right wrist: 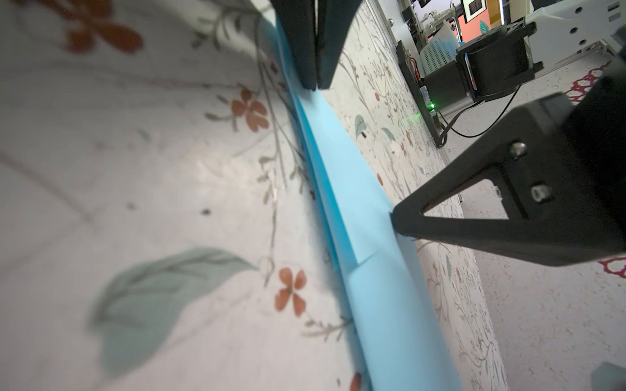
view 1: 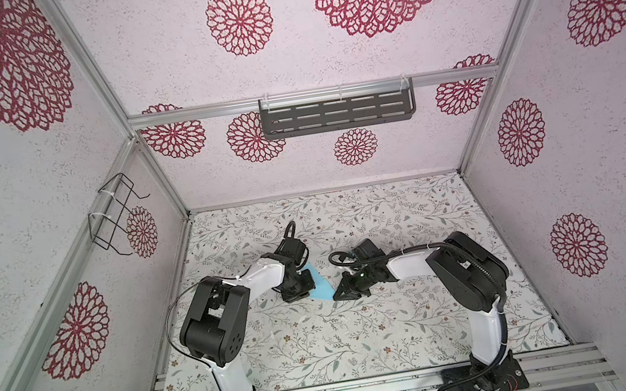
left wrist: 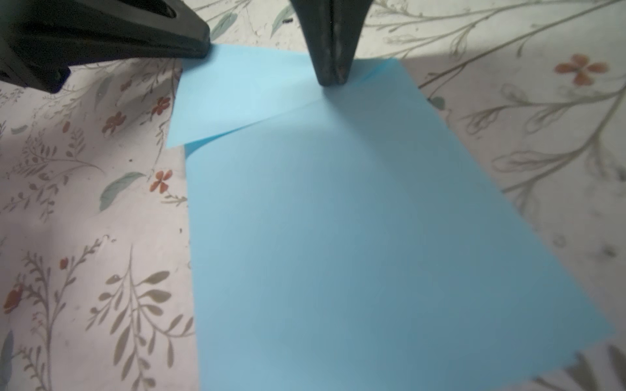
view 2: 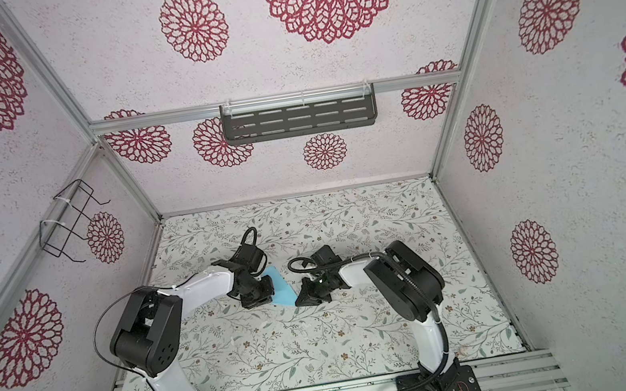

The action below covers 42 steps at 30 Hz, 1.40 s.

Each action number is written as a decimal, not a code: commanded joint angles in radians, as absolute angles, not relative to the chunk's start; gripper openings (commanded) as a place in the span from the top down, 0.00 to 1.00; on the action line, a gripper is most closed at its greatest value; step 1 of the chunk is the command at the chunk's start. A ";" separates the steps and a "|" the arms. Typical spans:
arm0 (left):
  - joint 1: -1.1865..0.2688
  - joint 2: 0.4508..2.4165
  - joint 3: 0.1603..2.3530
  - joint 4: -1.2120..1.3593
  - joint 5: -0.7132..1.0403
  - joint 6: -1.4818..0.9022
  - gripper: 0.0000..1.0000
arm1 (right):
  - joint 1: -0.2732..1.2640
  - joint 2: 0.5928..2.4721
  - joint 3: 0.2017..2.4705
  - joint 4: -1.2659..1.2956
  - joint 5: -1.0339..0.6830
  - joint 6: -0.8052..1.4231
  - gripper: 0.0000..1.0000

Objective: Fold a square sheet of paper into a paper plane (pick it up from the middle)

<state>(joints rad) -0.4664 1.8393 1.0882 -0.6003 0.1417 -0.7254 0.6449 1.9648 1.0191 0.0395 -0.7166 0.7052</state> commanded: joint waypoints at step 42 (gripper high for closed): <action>-0.520 1.835 1.178 -0.705 0.039 -0.653 0.91 | 0.660 2.004 1.040 0.051 -0.676 0.673 0.87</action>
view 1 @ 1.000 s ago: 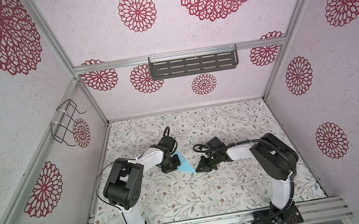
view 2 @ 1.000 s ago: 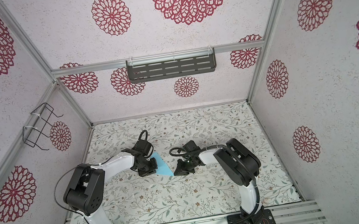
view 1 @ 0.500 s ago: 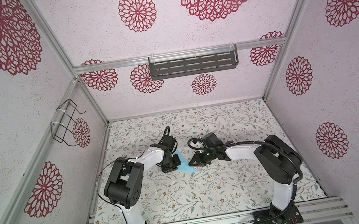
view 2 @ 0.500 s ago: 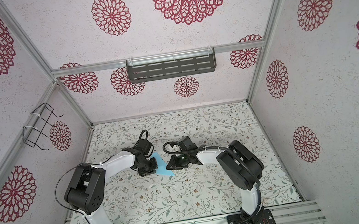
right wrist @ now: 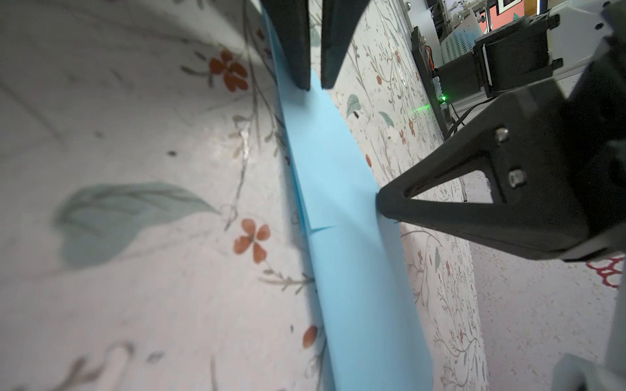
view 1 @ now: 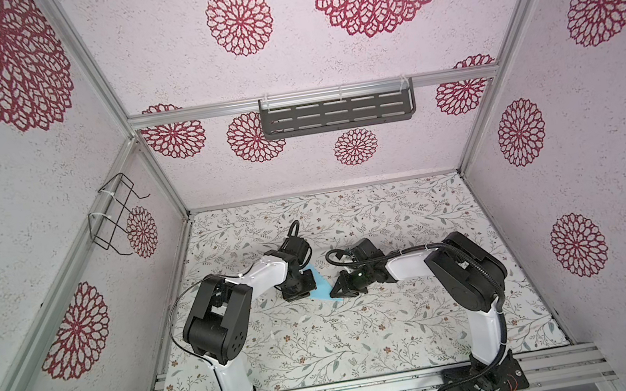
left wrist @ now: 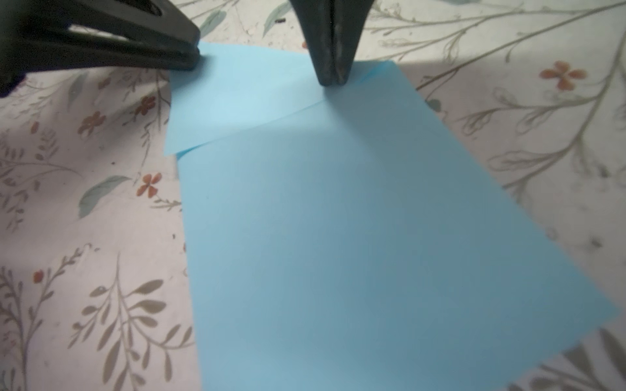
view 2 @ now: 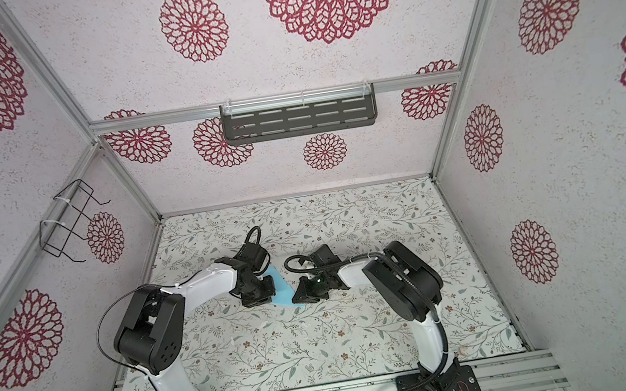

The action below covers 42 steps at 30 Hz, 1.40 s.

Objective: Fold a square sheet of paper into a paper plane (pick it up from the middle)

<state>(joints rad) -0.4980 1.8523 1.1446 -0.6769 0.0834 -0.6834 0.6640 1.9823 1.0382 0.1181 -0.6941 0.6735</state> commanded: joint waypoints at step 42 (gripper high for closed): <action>-0.443 1.516 1.001 -0.538 -0.007 -0.818 0.59 | 0.634 1.834 1.043 0.269 -0.669 0.669 0.66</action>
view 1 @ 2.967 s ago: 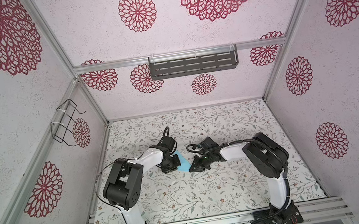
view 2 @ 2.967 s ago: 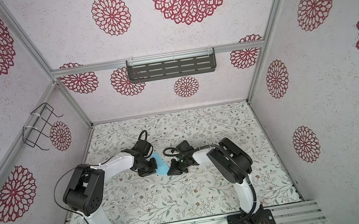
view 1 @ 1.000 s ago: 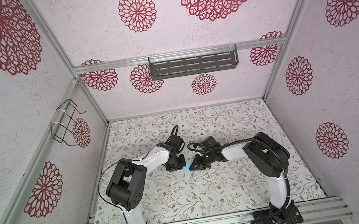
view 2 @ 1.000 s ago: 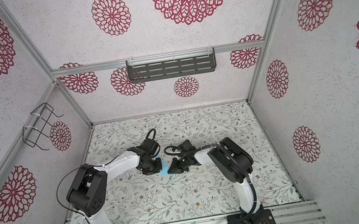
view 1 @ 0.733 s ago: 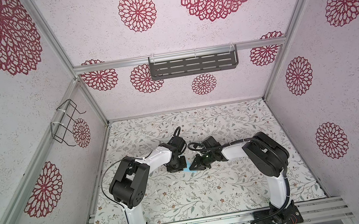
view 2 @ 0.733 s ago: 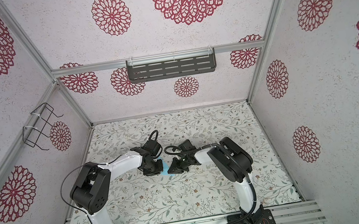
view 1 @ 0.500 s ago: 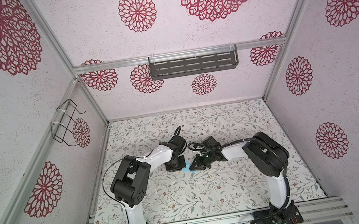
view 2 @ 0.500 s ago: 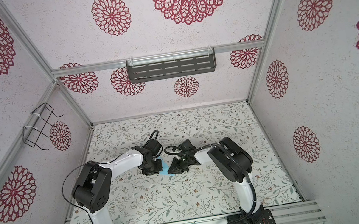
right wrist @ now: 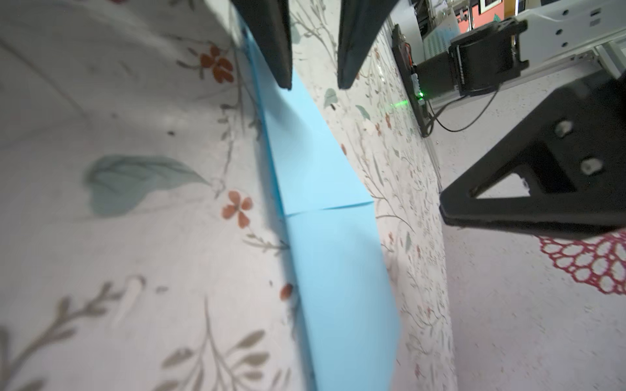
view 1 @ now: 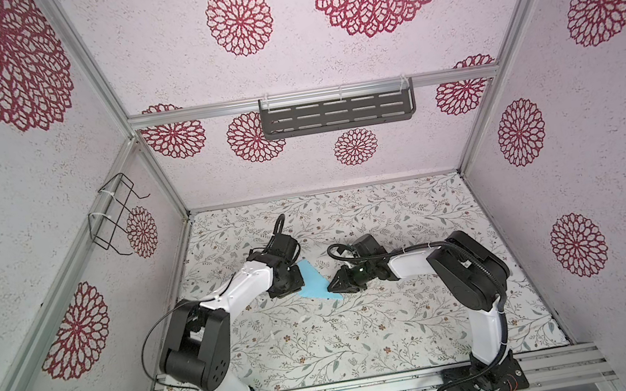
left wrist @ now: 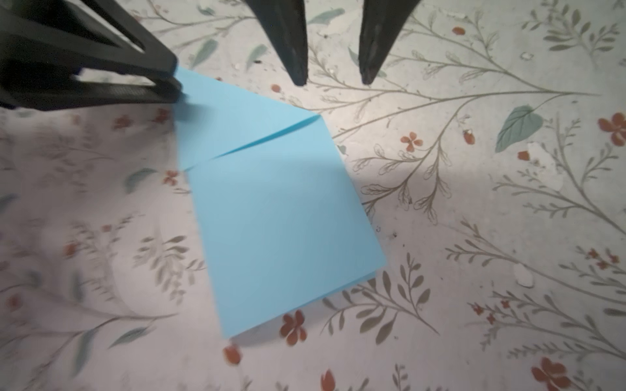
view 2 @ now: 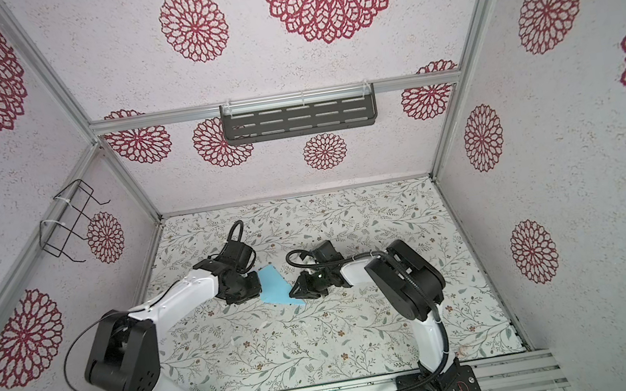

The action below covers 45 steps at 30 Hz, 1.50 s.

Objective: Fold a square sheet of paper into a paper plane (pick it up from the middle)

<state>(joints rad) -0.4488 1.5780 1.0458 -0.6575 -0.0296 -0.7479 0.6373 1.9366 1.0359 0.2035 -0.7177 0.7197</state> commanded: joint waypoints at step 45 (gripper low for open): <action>-0.359 1.475 0.496 0.230 0.275 -1.191 0.17 | 0.693 2.016 1.193 0.025 -0.385 0.262 0.56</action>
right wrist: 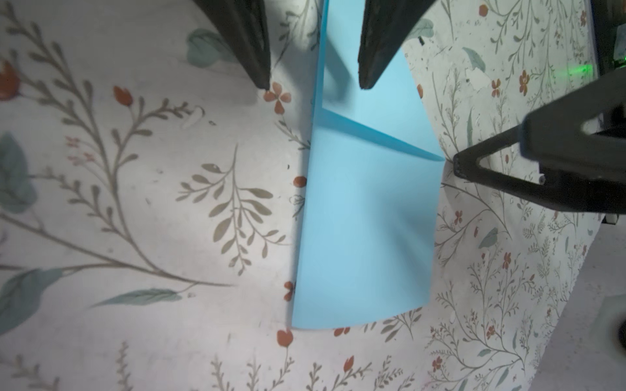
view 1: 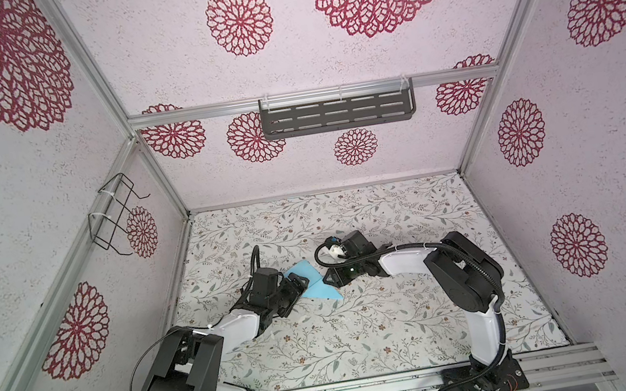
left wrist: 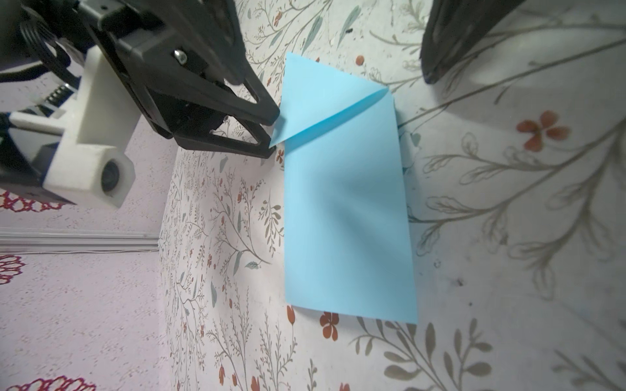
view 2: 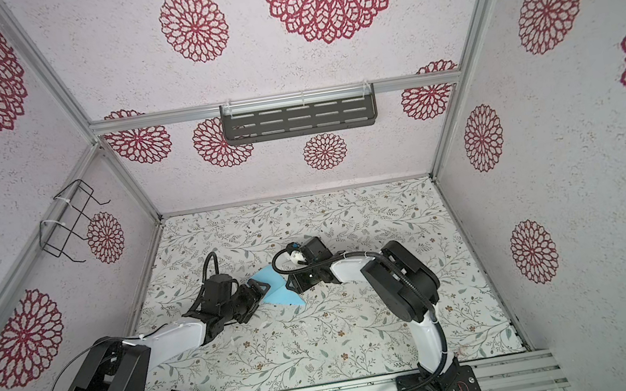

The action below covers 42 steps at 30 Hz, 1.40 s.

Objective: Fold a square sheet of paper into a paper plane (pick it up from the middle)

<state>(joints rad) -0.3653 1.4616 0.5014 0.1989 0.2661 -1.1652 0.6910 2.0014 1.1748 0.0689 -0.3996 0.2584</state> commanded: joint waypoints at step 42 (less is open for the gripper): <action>-0.337 1.701 0.584 0.494 0.457 -1.243 0.64 | 0.666 2.065 1.163 0.084 -0.447 0.347 0.74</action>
<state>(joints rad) -0.3431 1.6871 0.5606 0.4545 0.4416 -1.2308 0.6682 2.0365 1.1782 0.1295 -0.4465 0.3351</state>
